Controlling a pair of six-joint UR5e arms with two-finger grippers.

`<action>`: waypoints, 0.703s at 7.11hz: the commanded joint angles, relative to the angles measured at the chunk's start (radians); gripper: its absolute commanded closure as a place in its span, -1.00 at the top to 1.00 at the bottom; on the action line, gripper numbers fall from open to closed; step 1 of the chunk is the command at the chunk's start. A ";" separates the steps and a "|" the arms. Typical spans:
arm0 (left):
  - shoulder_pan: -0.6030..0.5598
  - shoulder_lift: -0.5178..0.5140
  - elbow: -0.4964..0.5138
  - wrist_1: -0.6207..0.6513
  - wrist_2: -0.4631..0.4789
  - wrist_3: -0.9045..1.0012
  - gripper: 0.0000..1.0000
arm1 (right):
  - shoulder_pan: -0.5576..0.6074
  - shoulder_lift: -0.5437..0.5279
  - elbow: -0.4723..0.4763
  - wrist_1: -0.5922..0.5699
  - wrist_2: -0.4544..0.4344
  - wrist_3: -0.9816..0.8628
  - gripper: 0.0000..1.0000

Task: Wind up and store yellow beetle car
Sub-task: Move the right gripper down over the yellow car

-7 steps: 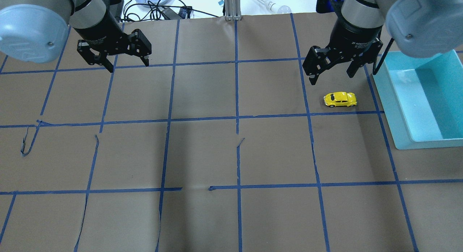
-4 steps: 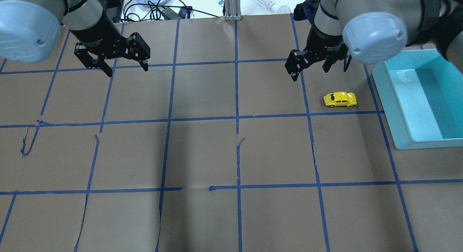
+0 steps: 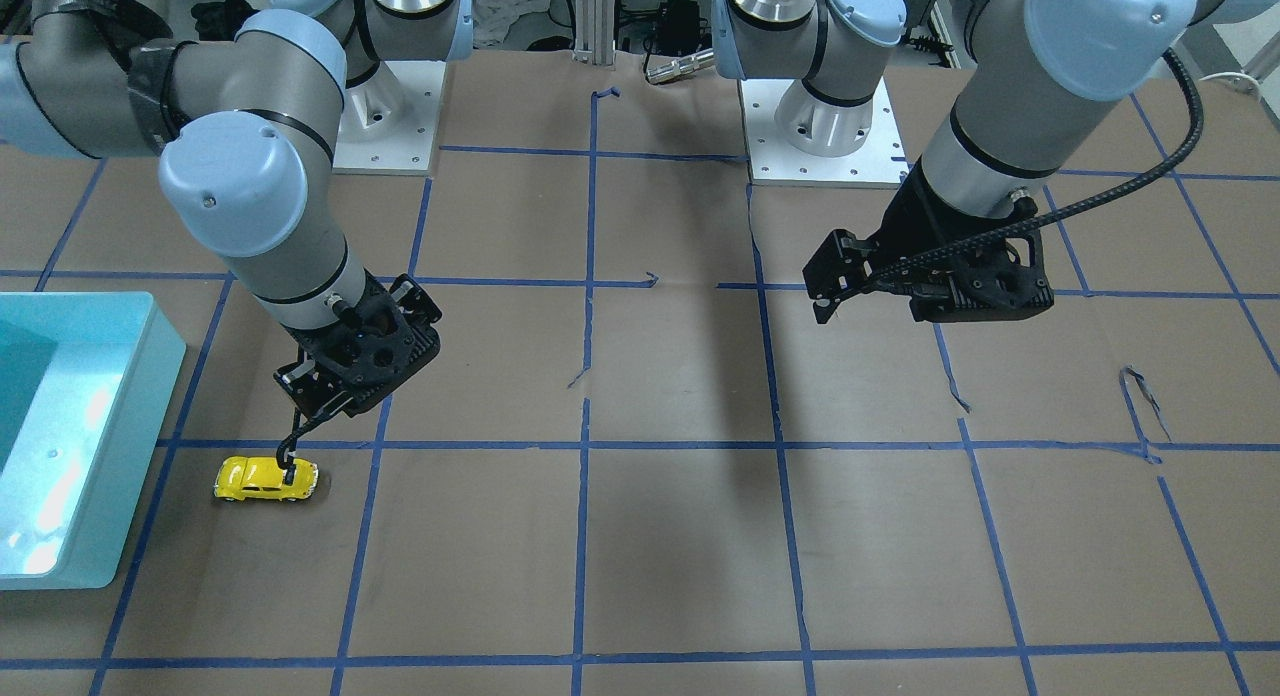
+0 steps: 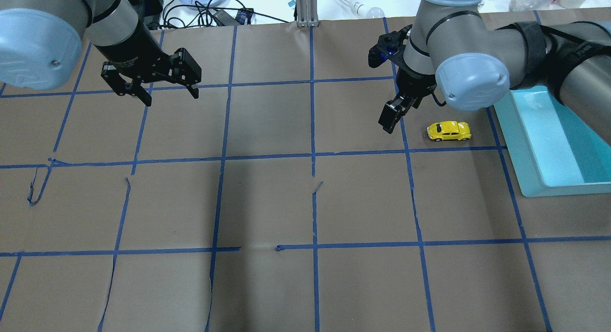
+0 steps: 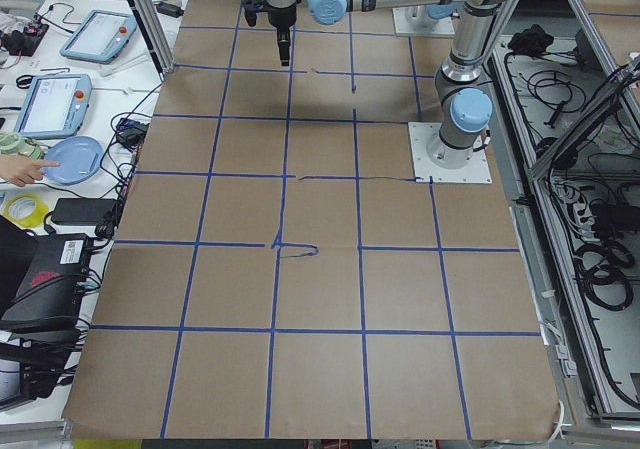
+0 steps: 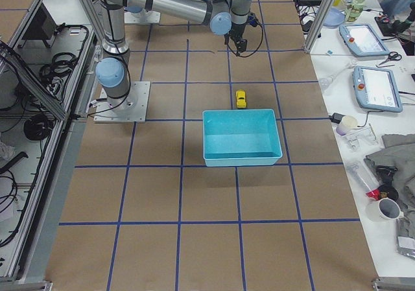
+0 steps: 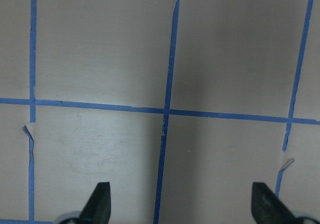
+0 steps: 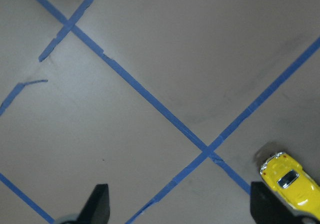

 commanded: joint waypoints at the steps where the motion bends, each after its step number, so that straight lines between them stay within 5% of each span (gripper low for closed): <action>1: 0.001 0.010 -0.015 -0.003 0.002 0.000 1.00 | -0.033 0.010 0.059 -0.107 -0.011 -0.311 1.00; 5: -0.002 0.012 -0.030 -0.007 0.013 -0.002 1.00 | -0.233 0.078 0.067 -0.125 -0.008 -0.774 1.00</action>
